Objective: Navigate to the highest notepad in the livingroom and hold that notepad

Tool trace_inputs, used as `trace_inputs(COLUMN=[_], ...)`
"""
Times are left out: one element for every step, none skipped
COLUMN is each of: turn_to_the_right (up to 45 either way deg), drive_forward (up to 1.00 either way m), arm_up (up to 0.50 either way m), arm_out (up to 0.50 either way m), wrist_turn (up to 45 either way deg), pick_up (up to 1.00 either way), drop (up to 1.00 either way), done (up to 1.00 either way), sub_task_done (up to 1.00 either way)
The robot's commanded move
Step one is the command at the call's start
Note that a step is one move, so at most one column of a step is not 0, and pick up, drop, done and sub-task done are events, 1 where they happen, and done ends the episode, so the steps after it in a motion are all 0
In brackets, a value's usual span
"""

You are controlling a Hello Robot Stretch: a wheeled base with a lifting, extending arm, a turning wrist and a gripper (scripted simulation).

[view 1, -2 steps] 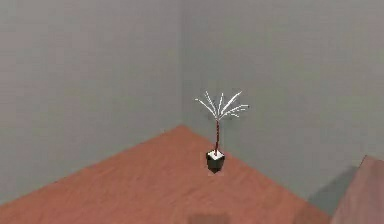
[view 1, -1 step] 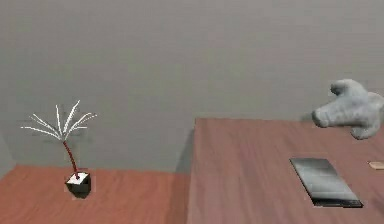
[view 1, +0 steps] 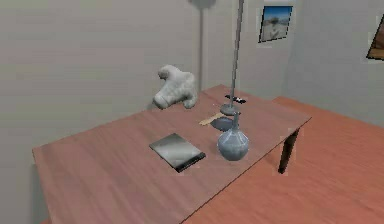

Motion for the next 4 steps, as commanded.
trace_inputs(turn_to_the_right=[9.0, 0.0, -45.0, -45.0], drive_forward=[0.0, 0.35, 0.0, 0.0], arm_up=[0.0, 0.0, 0.0, 0.0], arm_out=[0.0, 0.0, 0.0, 0.0], wrist_turn=[0.0, 0.0, 0.0, 0.0], pick_up=[0.0, 0.0, 0.0, 0.0], drop=[0.0, 0.0, 0.0, 0.0], done=[0.0, 0.0, 0.0, 0.0], sub_task_done=[0.0, 0.0, 0.0, 0.0])
